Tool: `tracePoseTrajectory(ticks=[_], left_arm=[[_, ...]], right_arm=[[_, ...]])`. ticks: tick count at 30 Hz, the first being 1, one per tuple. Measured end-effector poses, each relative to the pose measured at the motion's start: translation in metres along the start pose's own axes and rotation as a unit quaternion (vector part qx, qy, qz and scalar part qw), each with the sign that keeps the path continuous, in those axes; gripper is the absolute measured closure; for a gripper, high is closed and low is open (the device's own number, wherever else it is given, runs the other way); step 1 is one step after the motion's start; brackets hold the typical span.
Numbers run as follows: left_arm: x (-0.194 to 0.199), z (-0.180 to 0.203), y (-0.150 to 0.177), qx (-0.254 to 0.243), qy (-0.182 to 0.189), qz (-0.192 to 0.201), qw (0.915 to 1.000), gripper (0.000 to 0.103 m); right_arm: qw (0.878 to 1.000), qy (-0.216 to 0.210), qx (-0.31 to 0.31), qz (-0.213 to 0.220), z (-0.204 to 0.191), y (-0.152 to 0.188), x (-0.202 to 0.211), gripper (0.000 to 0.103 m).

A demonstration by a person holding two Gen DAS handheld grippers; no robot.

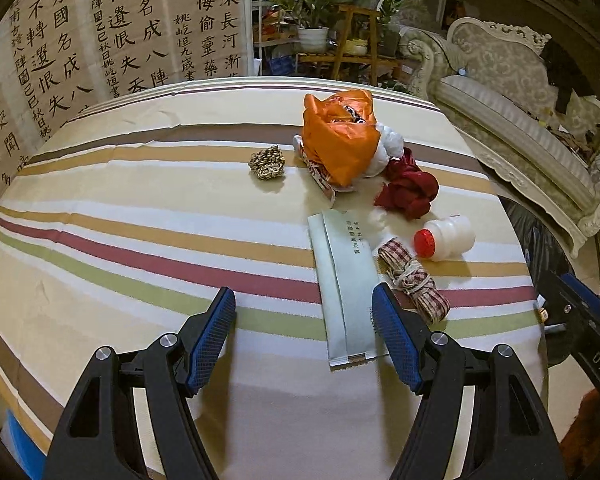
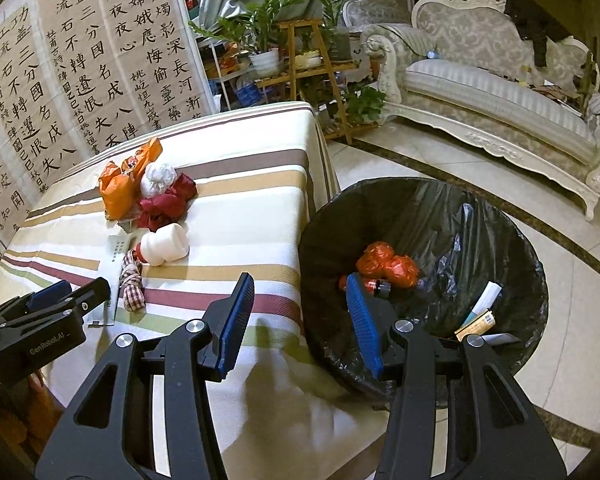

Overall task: Collect trash
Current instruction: 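Grasp the white packet with the left tool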

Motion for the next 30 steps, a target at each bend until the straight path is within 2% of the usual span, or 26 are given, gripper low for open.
tracePoseTrajectory(ticks=[11, 14, 18, 23, 24, 30], left_arm=[[-0.011, 0.011, -0.008, -0.023, 0.003, -0.009, 0.9997, 0.034], [-0.009, 0.011, -0.007, -0.031, 0.006, -0.004, 0.9995, 0.045], [-0.005, 0.011, -0.005, -0.052, 0.001, 0.006, 0.9986, 0.068], [-0.002, 0.012, -0.004, -0.048, 0.017, 0.008, 0.9987, 0.07], [-0.002, 0.011, -0.003, -0.049, 0.019, 0.008, 0.9986, 0.074], [0.0, 0.004, -0.005, -0.037, 0.027, 0.007, 0.9989, 0.075]], right_arm=[[1.0, -0.001, -0.003, -0.003, 0.0, 0.002, -0.001, 0.056], [1.0, -0.002, -0.003, -0.003, 0.0, 0.002, -0.001, 0.056], [1.0, -0.003, -0.002, -0.004, -0.001, 0.003, -0.002, 0.056], [1.0, -0.006, 0.001, -0.004, -0.005, 0.003, 0.0, 0.056], [1.0, -0.006, 0.002, -0.003, -0.006, 0.003, 0.0, 0.056], [1.0, -0.01, 0.008, -0.002, -0.015, 0.0, 0.002, 0.056]])
Point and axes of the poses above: each gripper's, at about its wrist camera, not at the fingertips, and x roughly against the way its jaws point, z to its right, y to its underside, the point moved 10 cm from there along -x, roughly the way its jaws point, and after that the axes turned 1 degree about y, right-handed, at the moved point
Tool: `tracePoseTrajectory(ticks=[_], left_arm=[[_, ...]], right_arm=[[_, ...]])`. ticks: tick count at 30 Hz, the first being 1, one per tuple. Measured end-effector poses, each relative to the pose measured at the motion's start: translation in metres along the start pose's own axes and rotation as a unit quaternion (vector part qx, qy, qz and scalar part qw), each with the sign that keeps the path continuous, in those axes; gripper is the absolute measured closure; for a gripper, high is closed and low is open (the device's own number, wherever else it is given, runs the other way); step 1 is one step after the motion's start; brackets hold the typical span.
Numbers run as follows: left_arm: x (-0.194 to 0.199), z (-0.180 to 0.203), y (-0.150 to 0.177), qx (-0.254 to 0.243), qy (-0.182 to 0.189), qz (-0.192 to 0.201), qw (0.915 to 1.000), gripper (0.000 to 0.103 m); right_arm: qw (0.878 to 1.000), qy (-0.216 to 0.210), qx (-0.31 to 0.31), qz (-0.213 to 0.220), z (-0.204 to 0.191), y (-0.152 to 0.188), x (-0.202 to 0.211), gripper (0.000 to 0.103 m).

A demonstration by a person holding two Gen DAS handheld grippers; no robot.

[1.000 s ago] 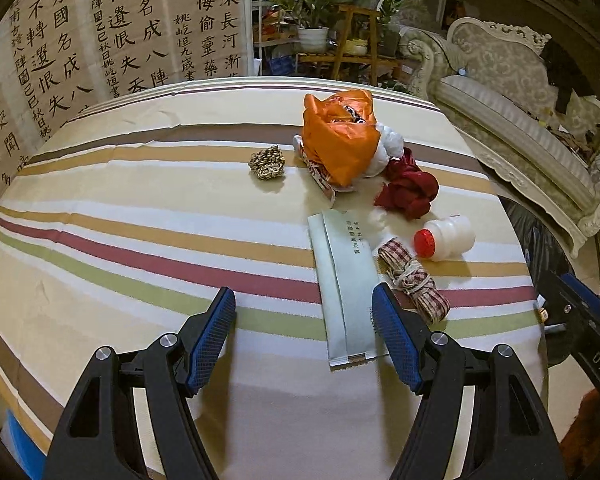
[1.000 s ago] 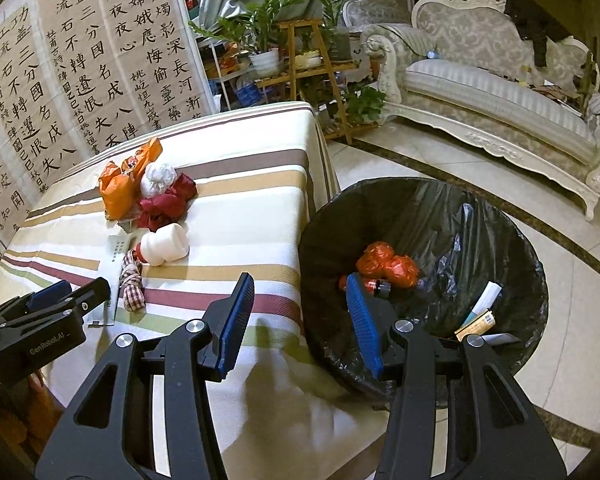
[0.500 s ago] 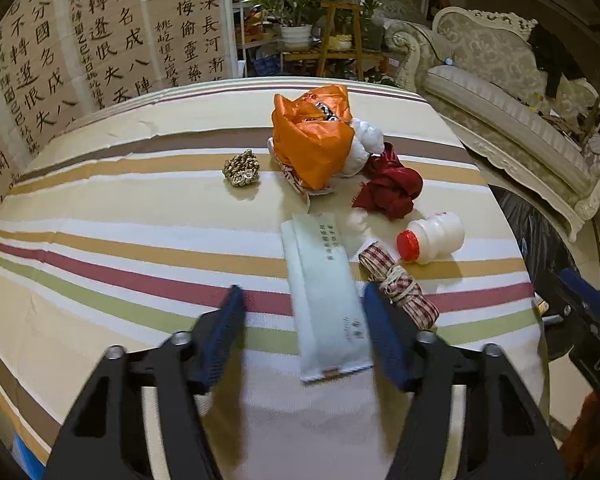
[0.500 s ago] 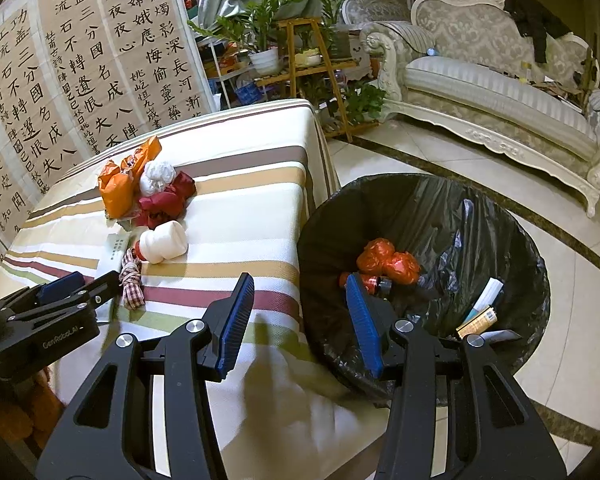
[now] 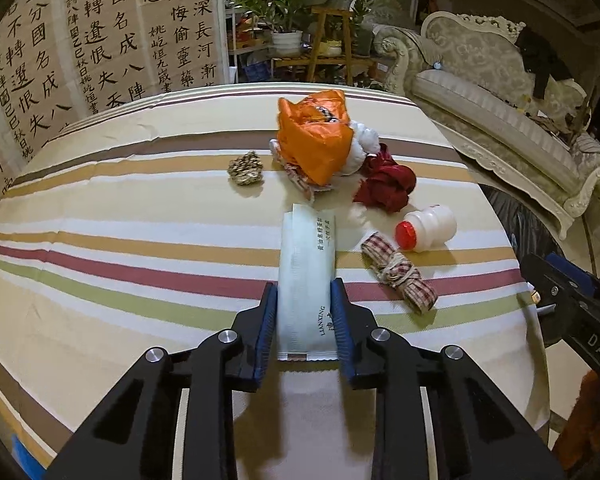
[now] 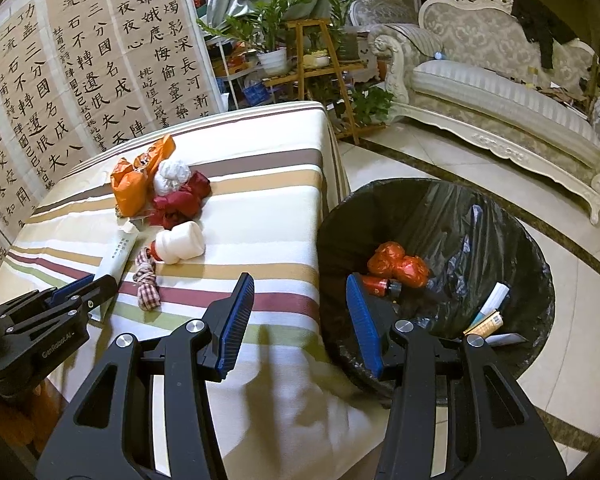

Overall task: Collect trash
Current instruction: 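Grasp the white packet with the left tool, then grasp the checkered twine bundle with the right tool while the left tool holds the packet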

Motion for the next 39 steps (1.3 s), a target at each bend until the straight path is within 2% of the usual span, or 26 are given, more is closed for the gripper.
tracePoseTrajectory(ticks=[10, 25, 29, 33, 35, 39], left_arm=[[0.013, -0.027, 0.0, 0.019, -0.009, 0.012, 0.9997, 0.076], [0.025, -0.075, 0.007, 0.053, -0.028, 0.024, 0.9979, 0.076], [0.026, -0.084, 0.009, 0.061, -0.029, 0.024, 0.9974, 0.076], [0.026, -0.093, 0.009, 0.067, -0.031, 0.024, 0.997, 0.076], [0.026, -0.096, 0.01, 0.07, -0.031, 0.023, 0.9968, 0.076], [0.025, -0.099, 0.01, 0.075, -0.029, 0.022, 0.9965, 0.076]], right_arm=[[1.0, -0.015, 0.024, -0.002, -0.03, -0.002, 0.0, 0.056], [0.994, -0.059, 0.085, -0.023, -0.101, 0.003, -0.009, 0.059], [0.993, -0.062, 0.099, -0.037, -0.115, 0.008, -0.017, 0.068], [0.991, -0.065, 0.105, -0.052, -0.123, 0.01, -0.024, 0.072], [0.99, -0.064, 0.111, -0.058, -0.126, 0.011, -0.026, 0.082], [0.988, -0.064, 0.122, -0.064, -0.133, 0.014, -0.028, 0.088]])
Point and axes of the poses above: each gripper's, at about its wrist camera, not at the fingertips, and x roughly against the way its jaws point, z to its right, y to its underside, the point moved 10 cm from there along -x, roughly the way its jaws point, and after that the axes turned 1 degree about y, right-handed, at the moved point
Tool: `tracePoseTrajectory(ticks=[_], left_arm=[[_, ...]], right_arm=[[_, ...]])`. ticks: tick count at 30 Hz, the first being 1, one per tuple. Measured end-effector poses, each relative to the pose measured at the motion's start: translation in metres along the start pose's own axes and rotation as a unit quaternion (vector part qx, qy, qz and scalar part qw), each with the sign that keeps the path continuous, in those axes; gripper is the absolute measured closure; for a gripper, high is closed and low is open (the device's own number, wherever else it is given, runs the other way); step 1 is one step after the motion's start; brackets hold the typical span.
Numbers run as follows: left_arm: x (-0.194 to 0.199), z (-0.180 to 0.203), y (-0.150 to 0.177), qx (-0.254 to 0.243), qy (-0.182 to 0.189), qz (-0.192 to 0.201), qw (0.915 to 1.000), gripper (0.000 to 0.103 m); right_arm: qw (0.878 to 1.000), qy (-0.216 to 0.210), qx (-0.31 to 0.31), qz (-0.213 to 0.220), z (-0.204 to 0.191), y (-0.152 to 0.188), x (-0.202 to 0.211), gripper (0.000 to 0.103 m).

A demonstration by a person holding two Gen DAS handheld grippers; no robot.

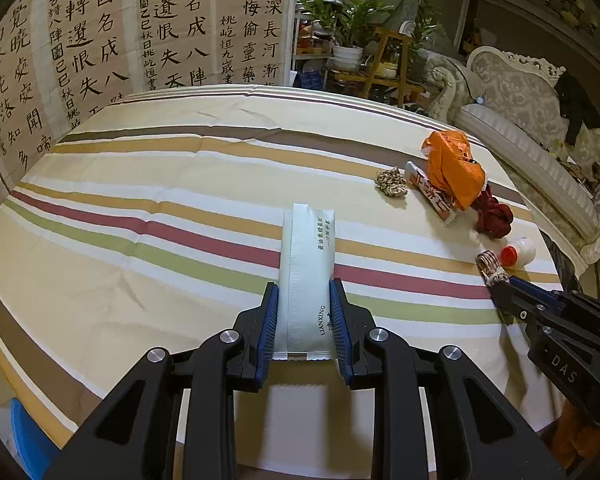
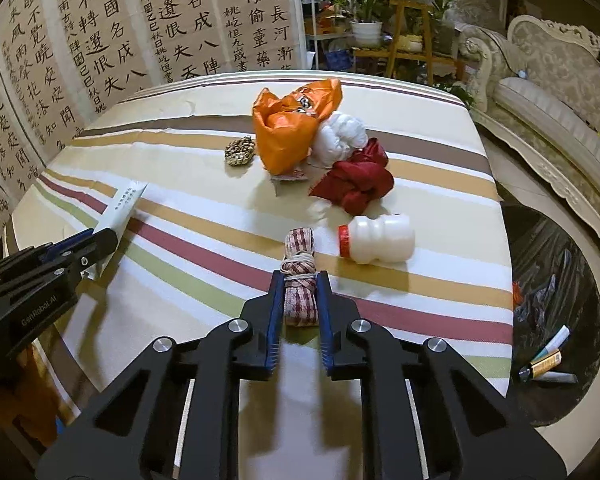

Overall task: Collect trash
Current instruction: 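Grasp the checkered twine bundle with the right tool while the left tool holds the packet, then carry packet and twine bundle over the bin and open both tools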

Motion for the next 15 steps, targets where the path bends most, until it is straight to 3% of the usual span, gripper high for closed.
tracePoseTrajectory(ticks=[9, 15], left_arm=[[0.006, 0.01, 0.0, 0.0, 0.014, 0.006, 0.9999, 0.076], [0.014, 0.035, -0.001, -0.008, 0.036, 0.014, 0.9992, 0.076]], right_arm=[[1.0, 0.001, -0.001, 0.021, 0.0, 0.001, 0.016, 0.088], [0.999, 0.016, -0.022, 0.04, 0.022, 0.003, 0.035, 0.088]])
Point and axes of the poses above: each gripper's, at about its wrist camera, not at the fingertips, and x roughly against the way its jaws point, z to its right, y to its underside, the point moved 10 cm from there along -x, roughly the way its jaws point, and after that the axes turned 1 degree about y, right-handed, at the moved point
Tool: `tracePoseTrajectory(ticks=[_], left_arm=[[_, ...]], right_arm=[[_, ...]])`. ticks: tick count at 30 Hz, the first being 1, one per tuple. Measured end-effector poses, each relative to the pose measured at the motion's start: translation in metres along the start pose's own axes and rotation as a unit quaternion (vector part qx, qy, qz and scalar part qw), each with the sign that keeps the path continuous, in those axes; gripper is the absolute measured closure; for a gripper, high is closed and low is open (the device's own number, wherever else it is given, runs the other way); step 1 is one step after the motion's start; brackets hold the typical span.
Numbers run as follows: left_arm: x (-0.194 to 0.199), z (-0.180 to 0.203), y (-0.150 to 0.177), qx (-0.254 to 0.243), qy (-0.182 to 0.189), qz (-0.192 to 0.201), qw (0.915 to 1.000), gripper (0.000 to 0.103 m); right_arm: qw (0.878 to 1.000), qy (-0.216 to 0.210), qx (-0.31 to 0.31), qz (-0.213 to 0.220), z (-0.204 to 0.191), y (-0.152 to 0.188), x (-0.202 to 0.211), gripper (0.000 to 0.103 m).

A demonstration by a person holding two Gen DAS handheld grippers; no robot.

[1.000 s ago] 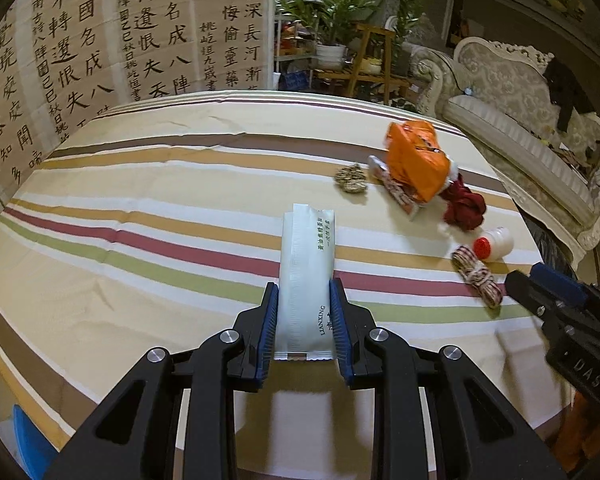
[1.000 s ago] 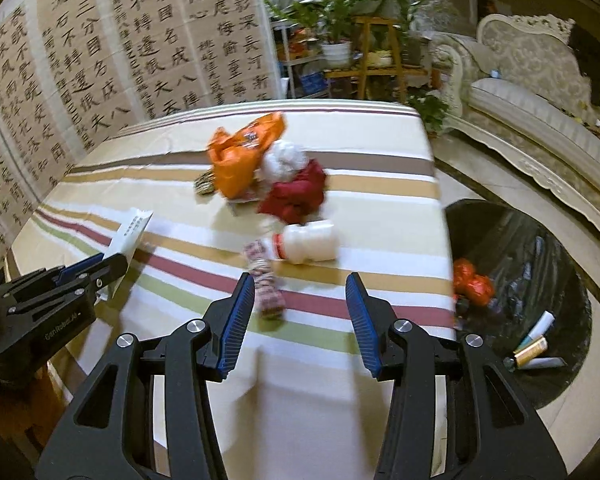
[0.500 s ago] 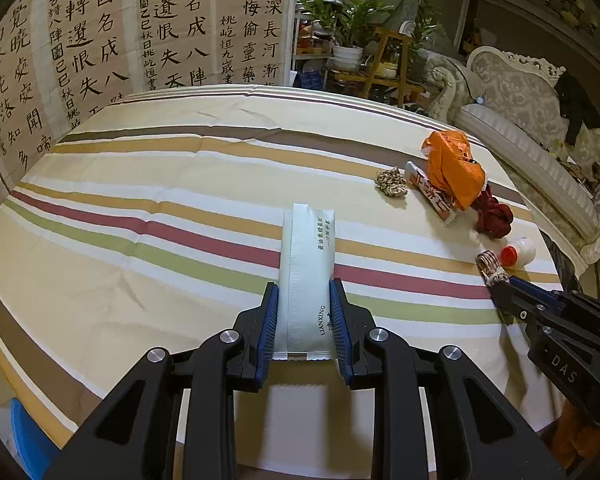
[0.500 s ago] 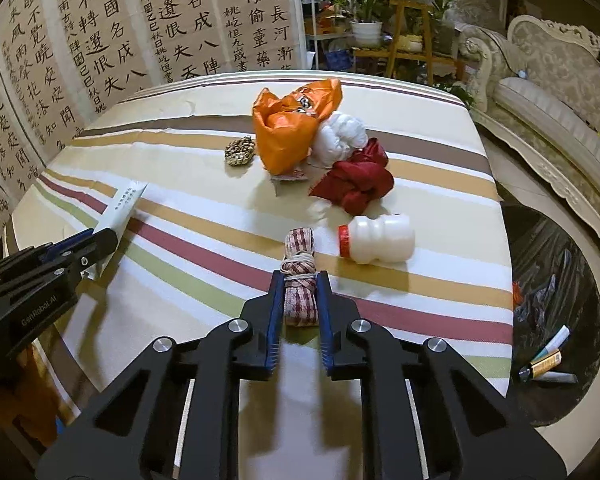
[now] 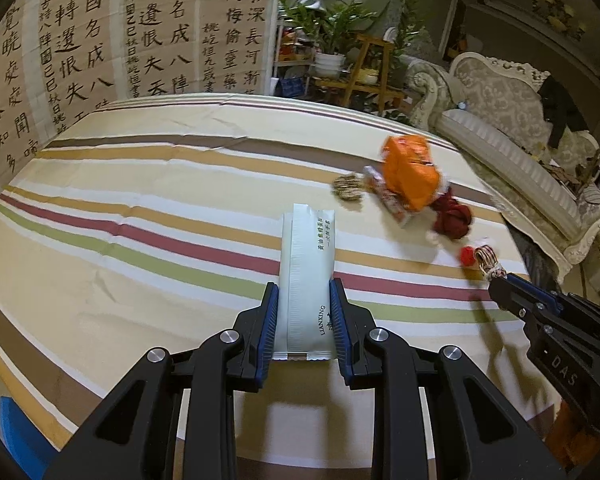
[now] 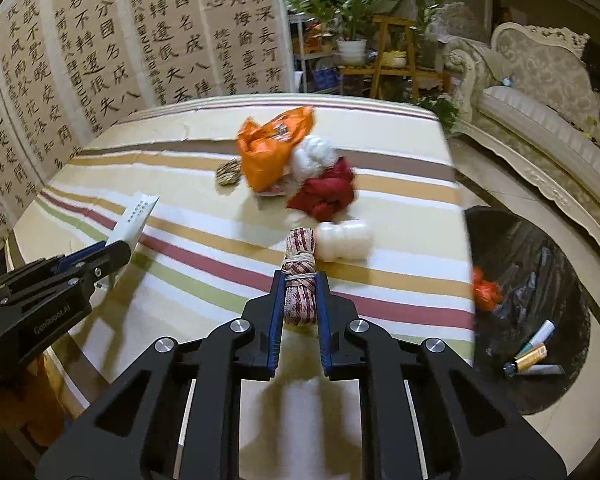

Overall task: Collect trash
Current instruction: 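Carry packet and twine bundle over the bin and open both tools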

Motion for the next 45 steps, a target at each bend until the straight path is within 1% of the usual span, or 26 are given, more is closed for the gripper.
tracePoseTrajectory(ticks=[4, 13, 24, 32, 40, 45], left_arm=[[0.003, 0.023, 0.0, -0.012, 0.016, 0.004, 0.9998, 0.076], [0.007, 0.085, -0.002, -0.045, 0.06, 0.009, 0.9971, 0.076], [-0.001, 0.168, -0.001, -0.101, 0.101, 0.011, 0.9896, 0.076], [-0.018, 0.207, 0.001, -0.134, 0.112, 0.005, 0.9846, 0.076], [-0.038, 0.234, 0.001, -0.157, 0.11, -0.005, 0.9814, 0.076], [-0.049, 0.25, -0.003, -0.172, 0.108, -0.003, 0.9792, 0.075]], right_arm=[[1.0, 0.018, -0.014, 0.012, 0.021, -0.002, 0.009, 0.088], [0.996, 0.061, -0.064, 0.033, 0.086, 0.004, 0.033, 0.088], [0.987, 0.106, -0.11, 0.048, 0.151, 0.016, 0.051, 0.088], [0.982, 0.124, -0.134, 0.047, 0.187, 0.023, 0.048, 0.088], [0.978, 0.135, -0.153, 0.043, 0.214, 0.027, 0.039, 0.088], [0.976, 0.142, -0.16, 0.043, 0.229, 0.026, 0.031, 0.088]])
Point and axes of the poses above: each gripper's, at about its wrist camera, not at the fingertips, and x roughly against the way its jaws point, z to its right, y to its underside, the point moved 10 cm from there along -x, roughly the way its jaws point, and after that the axes turned 1 degree about y, right-handed, at the moved point
